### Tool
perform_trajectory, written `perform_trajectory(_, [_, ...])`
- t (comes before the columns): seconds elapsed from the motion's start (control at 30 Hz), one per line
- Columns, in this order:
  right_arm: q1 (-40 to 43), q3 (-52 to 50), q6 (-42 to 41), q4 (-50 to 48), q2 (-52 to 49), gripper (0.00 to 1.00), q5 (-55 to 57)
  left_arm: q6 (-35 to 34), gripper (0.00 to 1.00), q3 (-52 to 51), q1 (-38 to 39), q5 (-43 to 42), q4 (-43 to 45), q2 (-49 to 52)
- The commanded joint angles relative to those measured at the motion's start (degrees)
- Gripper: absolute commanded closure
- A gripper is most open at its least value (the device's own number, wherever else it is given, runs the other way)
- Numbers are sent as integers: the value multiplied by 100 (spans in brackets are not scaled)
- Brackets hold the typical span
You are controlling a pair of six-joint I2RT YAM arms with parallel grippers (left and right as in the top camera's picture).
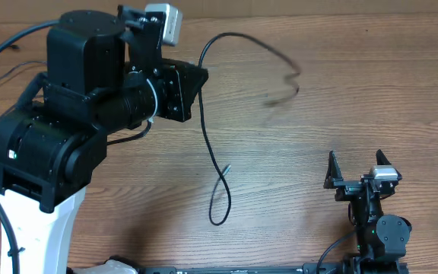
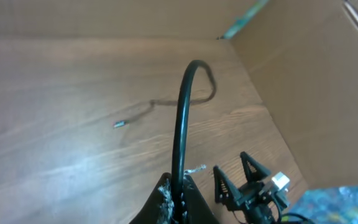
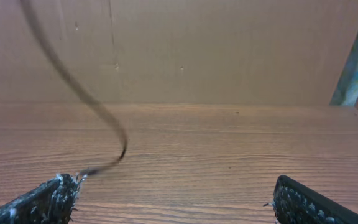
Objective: Untangle cables
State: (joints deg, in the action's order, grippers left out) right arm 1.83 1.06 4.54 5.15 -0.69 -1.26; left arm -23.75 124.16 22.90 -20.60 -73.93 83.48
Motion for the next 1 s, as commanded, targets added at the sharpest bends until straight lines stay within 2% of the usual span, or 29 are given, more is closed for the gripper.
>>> perform_trajectory(0.0, [7,-59,-20,-33,52,0,-9,-575,96,39,33,310,-160,-48])
perform_trajectory(0.23, [7,-59,-20,-33,52,0,-9,-1067,96,39,33,380,-249,-129])
perform_trajectory(0.33, [7,-59,-20,-33,52,0,-9,-1252,96,39,33,802,-254,-289])
perform_trajectory(0.53, [7,-59,-20,-33,52,0,-9,-1209,96,39,33,1521,-398,-619])
perform_trajectory(0.77, [7,-59,-20,-33,52,0,-9,-1281,96,-28,33,2474,-1478,-446])
perform_trajectory(0.9, [7,-59,-20,-33,52,0,-9,-2006,96,-164,37,3106,-2162,-125])
perform_trajectory(0.97, [7,-59,-20,-33,52,0,-9,-2243,96,-214,37,3150,-2245,22])
